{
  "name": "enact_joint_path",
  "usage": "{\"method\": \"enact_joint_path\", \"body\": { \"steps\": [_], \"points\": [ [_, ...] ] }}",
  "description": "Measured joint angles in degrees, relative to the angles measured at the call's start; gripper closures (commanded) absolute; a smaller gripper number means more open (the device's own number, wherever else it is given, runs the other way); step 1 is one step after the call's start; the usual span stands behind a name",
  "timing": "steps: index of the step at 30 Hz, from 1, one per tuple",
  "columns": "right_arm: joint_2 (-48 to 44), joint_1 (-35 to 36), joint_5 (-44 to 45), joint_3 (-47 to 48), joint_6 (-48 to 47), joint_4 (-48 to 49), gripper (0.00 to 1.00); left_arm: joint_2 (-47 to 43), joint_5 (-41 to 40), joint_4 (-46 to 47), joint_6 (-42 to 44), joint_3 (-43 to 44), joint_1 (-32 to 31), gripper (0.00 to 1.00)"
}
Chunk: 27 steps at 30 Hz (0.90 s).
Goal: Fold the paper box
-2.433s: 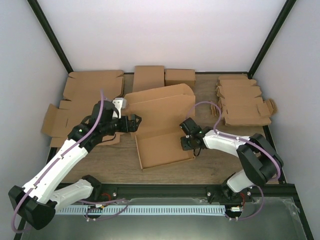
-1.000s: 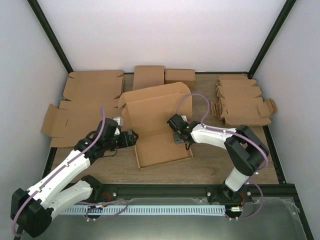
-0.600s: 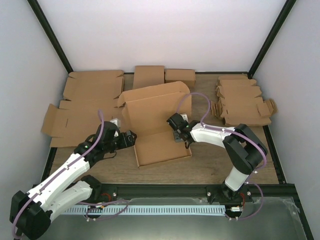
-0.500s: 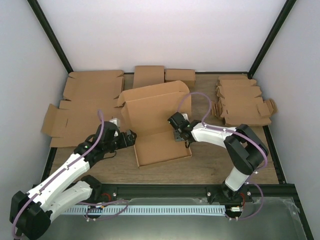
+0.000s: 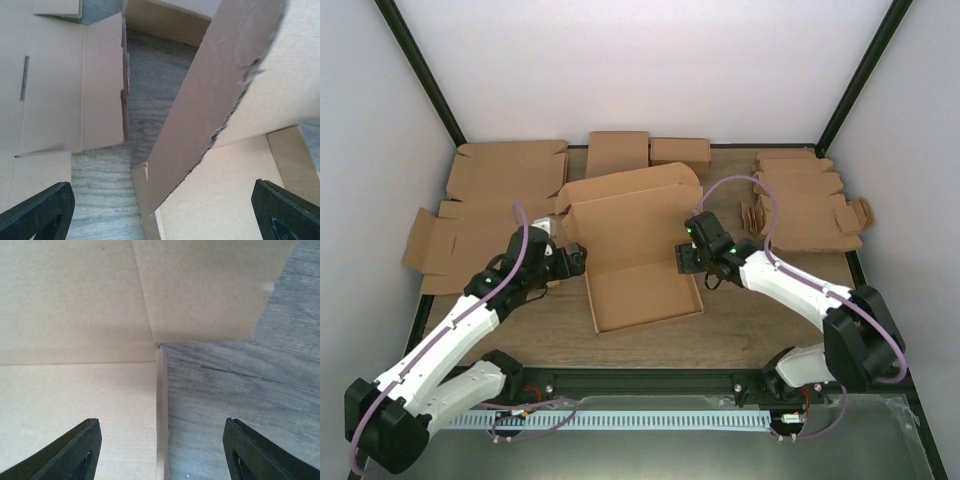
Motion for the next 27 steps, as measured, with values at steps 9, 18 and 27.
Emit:
{"method": "enact_joint_path", "body": {
  "steps": [9,18,27],
  "points": [
    [-10.5,-4.2,-6.5,-1.7,-4.4,-1.2,0.27,0.8,-2.3,-0.4,6.4,5.4,0.0,0.05],
    [-9.8,-13.0,-14.9,9.4,-9.6,-2.4,0.18,3.6,-5.9,-2.1,7.9,11.7,0.0,0.24],
    [-3.9,-20.7,-25.7,17.9,-13.6,1.5,0.0,7.1,-7.0,-2.6,8.0,13.4,0.1,0.37]
  ]
}}
